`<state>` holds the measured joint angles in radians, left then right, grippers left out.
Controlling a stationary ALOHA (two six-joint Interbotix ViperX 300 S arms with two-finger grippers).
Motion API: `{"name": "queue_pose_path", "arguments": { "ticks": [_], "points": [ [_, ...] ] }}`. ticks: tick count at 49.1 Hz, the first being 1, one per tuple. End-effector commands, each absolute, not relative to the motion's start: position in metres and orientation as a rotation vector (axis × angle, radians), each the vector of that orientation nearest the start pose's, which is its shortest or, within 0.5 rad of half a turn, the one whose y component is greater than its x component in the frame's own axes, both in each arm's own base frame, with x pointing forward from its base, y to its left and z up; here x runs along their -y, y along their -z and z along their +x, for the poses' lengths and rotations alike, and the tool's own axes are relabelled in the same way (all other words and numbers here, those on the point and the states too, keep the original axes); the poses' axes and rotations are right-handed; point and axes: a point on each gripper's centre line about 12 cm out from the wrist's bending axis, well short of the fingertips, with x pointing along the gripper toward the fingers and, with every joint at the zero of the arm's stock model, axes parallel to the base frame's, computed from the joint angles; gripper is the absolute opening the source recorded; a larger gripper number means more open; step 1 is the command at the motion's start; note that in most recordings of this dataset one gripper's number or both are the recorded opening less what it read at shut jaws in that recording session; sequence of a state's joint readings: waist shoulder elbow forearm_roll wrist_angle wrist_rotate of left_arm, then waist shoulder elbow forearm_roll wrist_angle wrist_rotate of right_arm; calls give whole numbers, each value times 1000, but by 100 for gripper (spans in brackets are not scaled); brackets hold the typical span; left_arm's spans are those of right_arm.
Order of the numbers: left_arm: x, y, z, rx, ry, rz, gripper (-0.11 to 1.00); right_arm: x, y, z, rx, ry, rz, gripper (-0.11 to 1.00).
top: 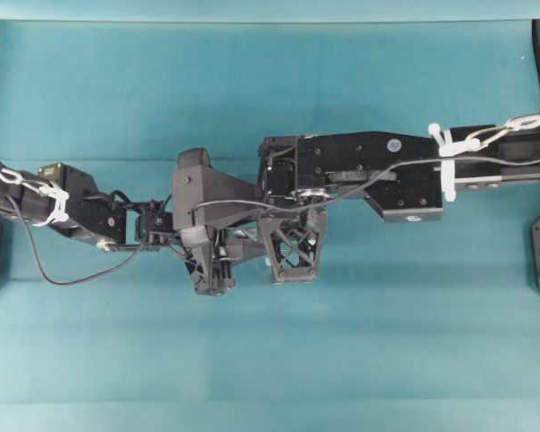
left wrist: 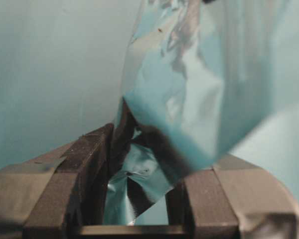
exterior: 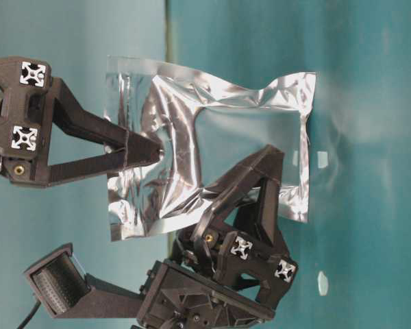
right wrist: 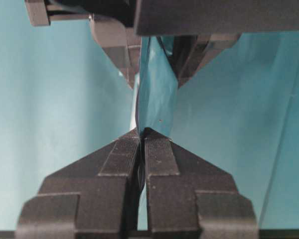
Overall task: Hand over the silver zip bag and make it stand upright.
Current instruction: 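Open the right gripper and pull it back to the right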
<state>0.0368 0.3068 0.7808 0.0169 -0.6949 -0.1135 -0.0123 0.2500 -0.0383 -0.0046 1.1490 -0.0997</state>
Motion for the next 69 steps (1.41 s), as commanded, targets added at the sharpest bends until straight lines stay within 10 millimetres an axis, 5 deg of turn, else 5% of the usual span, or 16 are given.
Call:
{"name": "queue_pose_path", "arguments": {
  "ticks": [1,6,15,20,44,69],
  "points": [
    [-13,-88,397,-379,-40,-103,33,4,-232,451,-1332,-55,-79,4],
    [-13,-87,397,-382,-40,-100,33,5,-232,451,-1334,-50,-70,19],
    [-12,-85,396,-404,-41,-99,32,7,-232,448,-1333,-17,-44,72],
    [-12,-84,395,-407,-39,-98,30,9,-236,445,-1317,4,-56,91],
    [-12,-84,395,-407,-38,-94,30,17,-290,391,-1103,153,8,89],
    [-11,-83,394,-420,-32,-68,30,12,-294,324,-875,177,145,89]
  ]
}}
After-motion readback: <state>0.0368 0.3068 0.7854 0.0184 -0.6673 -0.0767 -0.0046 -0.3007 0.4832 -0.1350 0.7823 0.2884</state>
